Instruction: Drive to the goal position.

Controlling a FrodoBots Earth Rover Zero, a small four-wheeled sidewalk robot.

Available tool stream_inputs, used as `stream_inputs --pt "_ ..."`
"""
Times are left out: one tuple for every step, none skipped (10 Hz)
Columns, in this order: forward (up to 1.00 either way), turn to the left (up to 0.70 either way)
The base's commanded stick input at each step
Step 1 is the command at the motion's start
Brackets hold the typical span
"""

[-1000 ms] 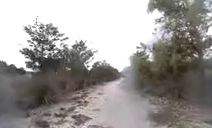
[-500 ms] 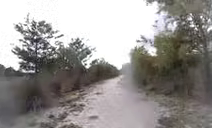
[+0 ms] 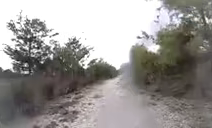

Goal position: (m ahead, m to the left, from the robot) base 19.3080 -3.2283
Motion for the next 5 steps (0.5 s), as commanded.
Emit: stream_inputs --pt "0.6 0.0" --pt "0.6 0.0" --pt "0.6 0.0" --pt "0.6 0.0" --pt "0.6 0.0"
